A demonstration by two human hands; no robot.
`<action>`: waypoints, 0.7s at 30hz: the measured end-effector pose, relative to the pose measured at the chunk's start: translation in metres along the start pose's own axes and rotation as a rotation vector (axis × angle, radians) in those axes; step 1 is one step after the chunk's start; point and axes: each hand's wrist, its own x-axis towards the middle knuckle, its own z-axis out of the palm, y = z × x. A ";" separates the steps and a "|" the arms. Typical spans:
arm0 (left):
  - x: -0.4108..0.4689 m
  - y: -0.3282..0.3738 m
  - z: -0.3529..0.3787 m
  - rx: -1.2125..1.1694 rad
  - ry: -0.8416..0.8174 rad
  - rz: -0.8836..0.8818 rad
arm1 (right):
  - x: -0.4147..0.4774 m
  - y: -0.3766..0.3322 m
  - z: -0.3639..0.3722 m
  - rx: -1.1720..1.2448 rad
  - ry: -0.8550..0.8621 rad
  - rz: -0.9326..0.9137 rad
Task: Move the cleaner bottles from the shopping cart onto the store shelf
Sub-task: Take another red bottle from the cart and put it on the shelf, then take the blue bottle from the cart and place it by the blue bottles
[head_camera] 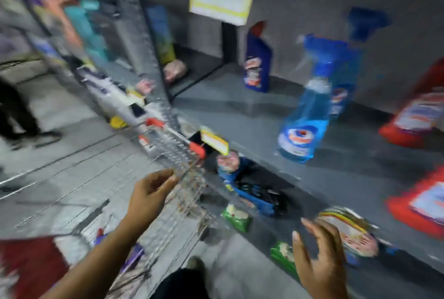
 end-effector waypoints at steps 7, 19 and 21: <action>0.040 -0.102 -0.147 -0.147 0.428 -0.411 | 0.062 -0.102 0.145 0.182 -0.614 -0.279; 0.093 -0.272 -0.214 -0.069 0.326 -0.878 | -0.009 -0.195 0.460 -0.468 -1.884 -0.413; 0.098 -0.303 -0.208 -0.087 0.302 -0.939 | -0.041 -0.182 0.489 -0.541 -1.949 -0.381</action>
